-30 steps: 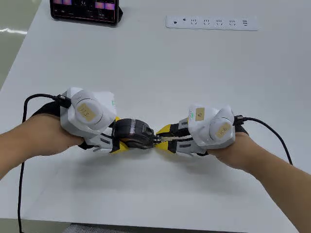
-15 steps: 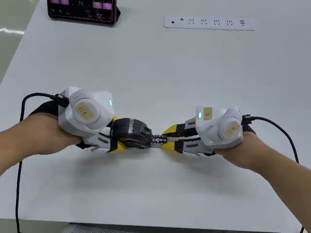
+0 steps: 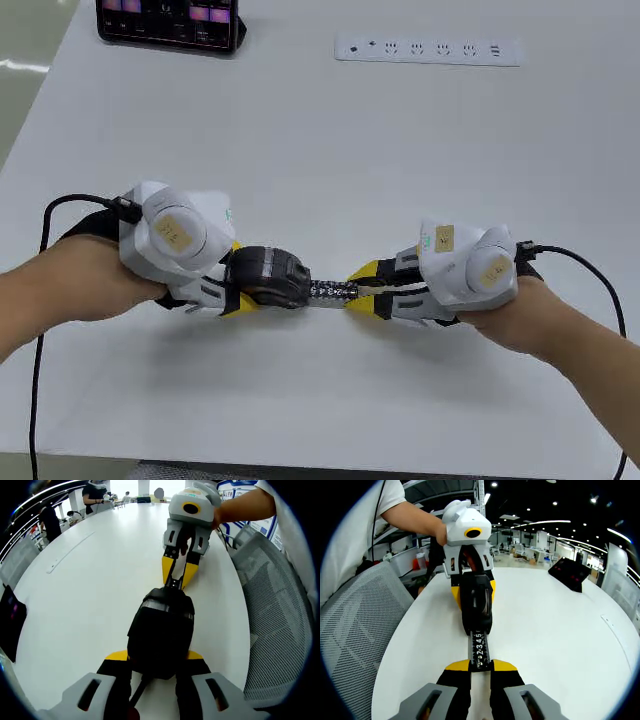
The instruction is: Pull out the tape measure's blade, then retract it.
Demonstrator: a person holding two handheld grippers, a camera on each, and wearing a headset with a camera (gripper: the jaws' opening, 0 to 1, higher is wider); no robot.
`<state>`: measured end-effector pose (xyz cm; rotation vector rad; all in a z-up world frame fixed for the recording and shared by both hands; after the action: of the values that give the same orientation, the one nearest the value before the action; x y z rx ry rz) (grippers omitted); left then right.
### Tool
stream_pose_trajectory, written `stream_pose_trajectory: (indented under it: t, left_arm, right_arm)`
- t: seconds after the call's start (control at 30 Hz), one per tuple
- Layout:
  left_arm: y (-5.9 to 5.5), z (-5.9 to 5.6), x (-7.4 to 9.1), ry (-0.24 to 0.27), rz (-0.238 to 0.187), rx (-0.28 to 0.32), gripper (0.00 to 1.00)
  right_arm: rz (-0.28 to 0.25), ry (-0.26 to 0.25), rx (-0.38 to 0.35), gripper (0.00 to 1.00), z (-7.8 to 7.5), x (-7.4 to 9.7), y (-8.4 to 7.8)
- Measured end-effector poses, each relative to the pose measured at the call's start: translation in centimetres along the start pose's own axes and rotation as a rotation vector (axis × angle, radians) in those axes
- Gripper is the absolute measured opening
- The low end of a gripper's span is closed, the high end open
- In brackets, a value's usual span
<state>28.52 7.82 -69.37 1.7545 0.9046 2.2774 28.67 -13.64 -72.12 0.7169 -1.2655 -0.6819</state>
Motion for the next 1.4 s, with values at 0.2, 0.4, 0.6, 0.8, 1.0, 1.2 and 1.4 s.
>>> stream_pose_trajectory:
  t: [0.2,0.4,0.6,0.8,1.0,1.2,1.4]
  left_arm:
    - [0.0,0.0,0.0,0.0,0.001,0.0,0.29]
    - [0.1,0.0,0.0,0.002,0.002,-0.001,0.29]
    - [0.1,-0.1,0.0,0.003,0.002,-0.002,0.29]
    - [0.1,-0.1,0.0,0.004,0.006,-0.004,0.29]
    - [0.1,-0.1,0.0,0.005,0.007,-0.003,0.29]
    - [0.1,-0.1,0.0,0.005,0.007,-0.004,0.29]
    - [0.1,-0.1,0.0,0.005,0.007,0.0,0.29]
  right_arm:
    - [0.004,-0.004,-0.004,0.1,0.1,0.4,-0.2]
    - [0.011,-0.008,-0.005,0.1,0.2,0.9,-0.5]
    - [0.021,-0.014,-0.004,0.1,0.3,1.4,-0.8]
    - [0.032,-0.019,-0.005,0.1,0.4,1.9,-1.2]
    - [0.041,-0.027,-0.006,0.1,0.5,2.6,-1.6]
    - [0.049,-0.033,-0.01,0.1,0.6,3.1,-2.0]
    - [0.057,-0.04,-0.014,0.1,0.6,3.7,-2.4]
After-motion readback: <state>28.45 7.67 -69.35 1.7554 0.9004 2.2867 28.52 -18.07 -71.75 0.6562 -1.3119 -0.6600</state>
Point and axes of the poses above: the centre of the closed fingertips' face, and the gripper's own axes: x roughly backward along the fingers, z roughly to its left, y roughly out of its top, the point moved 9 cm from there along x, roughly backward along the fingers, and after that the axes turned 11 degrees about y, right-handed, at the moved point
